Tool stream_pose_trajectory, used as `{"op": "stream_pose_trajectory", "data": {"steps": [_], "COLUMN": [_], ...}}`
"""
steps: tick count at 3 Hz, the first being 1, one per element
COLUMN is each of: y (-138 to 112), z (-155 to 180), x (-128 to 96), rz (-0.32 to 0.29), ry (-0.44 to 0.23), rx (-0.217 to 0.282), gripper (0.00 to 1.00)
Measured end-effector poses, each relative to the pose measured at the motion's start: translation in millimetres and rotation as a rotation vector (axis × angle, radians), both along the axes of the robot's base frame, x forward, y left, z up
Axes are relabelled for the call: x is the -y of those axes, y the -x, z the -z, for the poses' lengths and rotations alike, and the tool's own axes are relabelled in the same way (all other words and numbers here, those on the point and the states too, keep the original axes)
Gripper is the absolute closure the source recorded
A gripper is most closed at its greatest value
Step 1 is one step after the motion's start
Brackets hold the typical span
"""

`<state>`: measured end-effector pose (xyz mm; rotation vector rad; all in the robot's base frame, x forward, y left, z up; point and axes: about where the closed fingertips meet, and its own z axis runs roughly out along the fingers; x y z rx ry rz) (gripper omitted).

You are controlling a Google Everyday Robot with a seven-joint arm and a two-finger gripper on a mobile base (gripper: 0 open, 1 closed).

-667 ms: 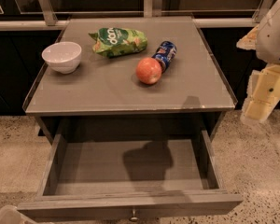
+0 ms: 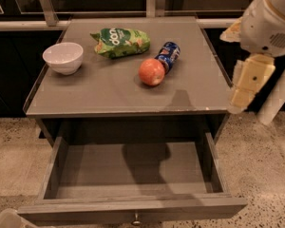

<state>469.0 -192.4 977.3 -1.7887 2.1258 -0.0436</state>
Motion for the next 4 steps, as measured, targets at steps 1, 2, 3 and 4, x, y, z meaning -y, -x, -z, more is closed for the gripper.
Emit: {"op": "stream_pose_trajectory", "data": {"steps": [1,2,3,4], "y": [-47.8,-97.5,-108.5,-108.5], "z": [2.0,1.0,-8.7,-8.6], "x": [-34.4,-65.3,-69.6,-69.7], "rz": [-0.075,-0.106,-0.109,-0.109], "ry": [-0.073,-0.133,-0.150,-0.150], "rx": [-0.025,-0.048,-0.013,-0.013], "gripper": [0.00,0.00,0.00,0.00]}}
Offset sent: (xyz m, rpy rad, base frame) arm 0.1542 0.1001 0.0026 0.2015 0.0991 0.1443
